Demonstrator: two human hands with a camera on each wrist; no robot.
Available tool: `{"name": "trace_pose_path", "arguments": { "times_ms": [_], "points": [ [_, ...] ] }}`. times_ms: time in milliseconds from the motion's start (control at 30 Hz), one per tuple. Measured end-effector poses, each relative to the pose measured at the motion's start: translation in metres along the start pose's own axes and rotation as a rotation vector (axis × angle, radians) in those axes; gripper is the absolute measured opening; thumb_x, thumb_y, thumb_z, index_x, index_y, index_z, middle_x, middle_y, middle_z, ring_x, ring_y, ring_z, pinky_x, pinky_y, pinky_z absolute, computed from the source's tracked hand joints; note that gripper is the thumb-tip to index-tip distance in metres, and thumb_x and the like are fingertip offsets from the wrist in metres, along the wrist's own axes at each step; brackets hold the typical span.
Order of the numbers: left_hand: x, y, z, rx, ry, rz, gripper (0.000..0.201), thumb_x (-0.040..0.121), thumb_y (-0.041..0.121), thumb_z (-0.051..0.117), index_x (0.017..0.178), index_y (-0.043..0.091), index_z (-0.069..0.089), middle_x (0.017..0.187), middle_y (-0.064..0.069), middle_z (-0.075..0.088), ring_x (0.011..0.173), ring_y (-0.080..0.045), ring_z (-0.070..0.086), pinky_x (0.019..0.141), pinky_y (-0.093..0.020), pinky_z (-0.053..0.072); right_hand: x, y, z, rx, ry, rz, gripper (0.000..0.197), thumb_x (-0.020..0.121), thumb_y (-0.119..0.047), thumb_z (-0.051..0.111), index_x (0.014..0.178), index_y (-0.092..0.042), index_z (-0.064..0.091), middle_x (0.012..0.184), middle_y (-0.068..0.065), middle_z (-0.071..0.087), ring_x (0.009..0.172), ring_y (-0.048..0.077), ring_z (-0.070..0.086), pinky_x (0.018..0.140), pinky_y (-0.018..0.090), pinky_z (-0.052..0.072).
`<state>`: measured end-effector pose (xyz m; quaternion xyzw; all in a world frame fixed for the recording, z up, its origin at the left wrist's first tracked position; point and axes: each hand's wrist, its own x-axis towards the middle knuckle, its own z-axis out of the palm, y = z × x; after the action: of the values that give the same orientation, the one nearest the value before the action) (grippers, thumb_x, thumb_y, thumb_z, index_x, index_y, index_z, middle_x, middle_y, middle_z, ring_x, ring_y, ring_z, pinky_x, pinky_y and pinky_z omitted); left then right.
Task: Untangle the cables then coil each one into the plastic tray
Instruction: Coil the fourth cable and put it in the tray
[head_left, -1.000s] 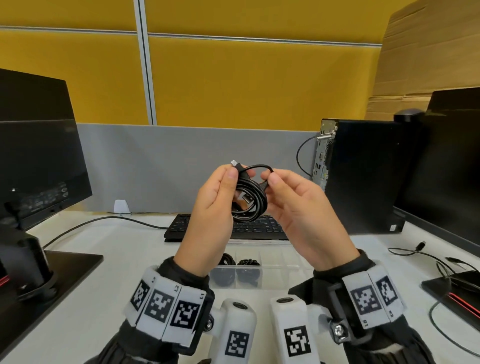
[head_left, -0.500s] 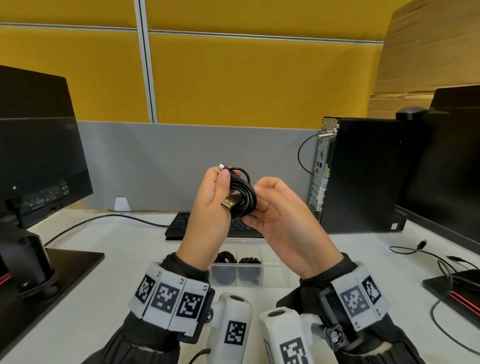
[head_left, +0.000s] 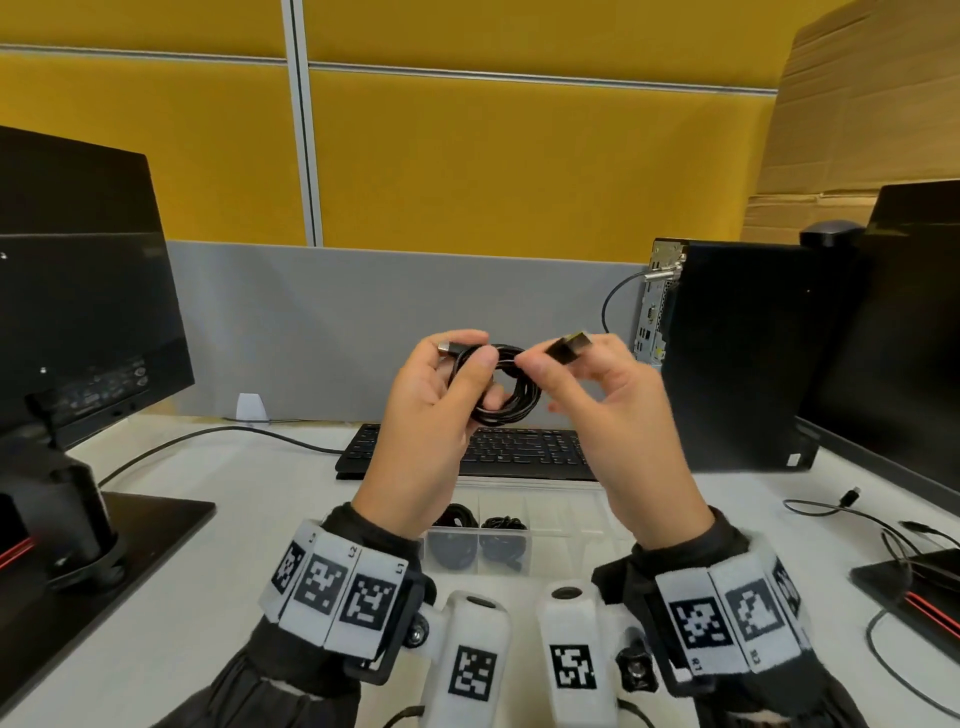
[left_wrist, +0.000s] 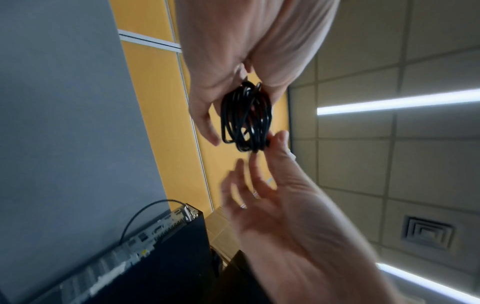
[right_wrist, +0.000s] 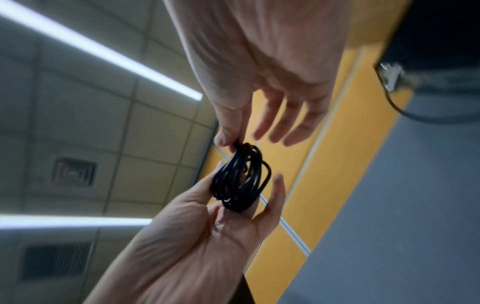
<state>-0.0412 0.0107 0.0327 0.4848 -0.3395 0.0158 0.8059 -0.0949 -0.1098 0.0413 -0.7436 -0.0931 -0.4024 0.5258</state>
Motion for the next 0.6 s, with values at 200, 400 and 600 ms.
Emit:
{"name": "trace_pose_path", "arguments": {
  "times_ms": [200, 400, 600],
  "points": [
    [0.003, 0.008, -0.002, 0.21, 0.069, 0.184, 0.019, 0.083, 0.015, 0.06, 0.101, 0.017, 0.054, 0.076, 0.005, 0.06, 0.056, -0.005, 0.052, 0.073, -0.029, 0.051, -0.003, -0.012, -0.009, -0.37, 0.03, -0.326, 0.003, 0.083, -0.02, 0.07, 0.081, -0.019, 0.067, 0.077, -0.009, 0.065, 0.077, 0.006, 0.06, 0.066, 0.013, 0.046],
    [0.001, 0.005, -0.002, 0.238, 0.093, 0.187, 0.019, 0.085, 0.005, 0.061, 0.102, 0.015, 0.056, 0.071, 0.003, 0.057, 0.051, -0.004, 0.051, 0.063, -0.021, 0.05, -0.008, -0.007, -0.01, -0.715, -0.242, -0.249, 0.009, 0.095, -0.027, 0.052, 0.099, -0.022, 0.057, 0.067, -0.016, 0.048, 0.06, 0.002, 0.046, 0.057, 0.018, 0.036],
    [-0.002, 0.008, -0.001, 0.311, 0.088, 0.26, 0.022, 0.082, 0.007, 0.066, 0.099, 0.017, 0.058, 0.076, 0.004, 0.061, 0.044, -0.009, 0.049, 0.055, -0.02, 0.047, -0.008, -0.015, -0.014, -0.704, -0.371, -0.158, 0.017, 0.098, -0.026, 0.041, 0.11, -0.022, 0.053, 0.066, -0.014, 0.048, 0.057, 0.003, 0.043, 0.057, 0.017, 0.032]
  ]
}}
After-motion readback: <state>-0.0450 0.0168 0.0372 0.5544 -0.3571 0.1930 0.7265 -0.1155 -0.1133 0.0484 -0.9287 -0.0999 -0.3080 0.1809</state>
